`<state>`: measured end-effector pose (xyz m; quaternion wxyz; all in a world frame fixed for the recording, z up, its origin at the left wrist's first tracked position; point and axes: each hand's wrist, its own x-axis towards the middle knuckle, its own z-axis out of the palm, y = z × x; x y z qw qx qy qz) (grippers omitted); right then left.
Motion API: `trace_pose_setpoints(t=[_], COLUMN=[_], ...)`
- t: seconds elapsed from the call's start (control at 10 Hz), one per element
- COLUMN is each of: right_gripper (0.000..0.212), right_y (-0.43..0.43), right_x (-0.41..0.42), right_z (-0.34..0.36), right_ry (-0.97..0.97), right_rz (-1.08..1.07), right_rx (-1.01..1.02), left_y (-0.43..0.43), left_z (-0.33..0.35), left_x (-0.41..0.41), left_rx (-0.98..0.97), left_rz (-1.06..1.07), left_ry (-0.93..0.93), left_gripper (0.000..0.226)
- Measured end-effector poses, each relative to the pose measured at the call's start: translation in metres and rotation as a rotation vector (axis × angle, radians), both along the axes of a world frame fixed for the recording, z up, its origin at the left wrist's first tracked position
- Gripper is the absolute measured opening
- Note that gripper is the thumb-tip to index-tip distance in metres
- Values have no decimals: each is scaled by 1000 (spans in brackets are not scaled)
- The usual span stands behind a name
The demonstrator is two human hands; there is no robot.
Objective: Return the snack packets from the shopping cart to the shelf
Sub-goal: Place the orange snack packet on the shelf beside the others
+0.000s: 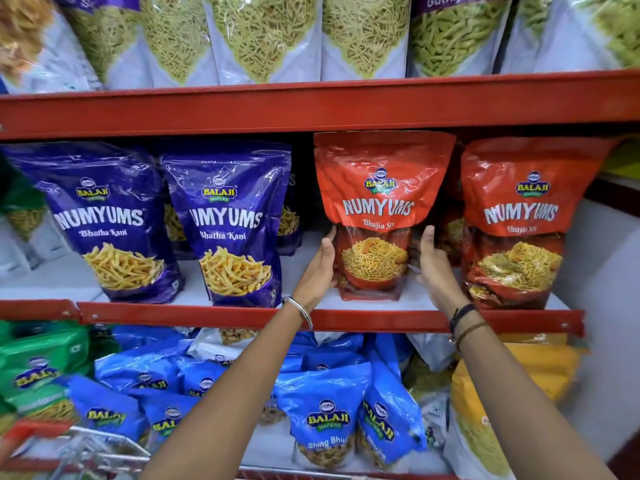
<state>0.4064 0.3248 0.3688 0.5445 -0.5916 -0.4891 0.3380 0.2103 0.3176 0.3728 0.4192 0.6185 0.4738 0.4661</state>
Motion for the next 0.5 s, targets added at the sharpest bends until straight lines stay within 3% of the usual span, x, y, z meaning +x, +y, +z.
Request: trace_pose_setpoints(t=[0.1, 0.2, 0.3, 0.4, 0.5], right_gripper=[115, 74, 69, 61, 74], right_y=[-17, -38, -45, -48, -55], right_x=[-2, -9, -7, -11, -9], right_z=[3, 8, 5, 9, -7], right_ry=[69, 127, 140, 98, -2], right_rz=[32, 105, 128, 127, 84], right_rx=[10, 7, 24, 42, 80], left_y=[-19, -33, -42, -42, -53], left_z=[3, 3, 4, 4, -1], left_x=[-4, -11, -13, -15, -14], left_rx=[-39, -49, -47, -15, 118], left_rz=[-54, -92, -116, -128, -40], left_ry=[-66, -36, 0, 32, 147], left_gripper=[54, 72, 79, 69, 58])
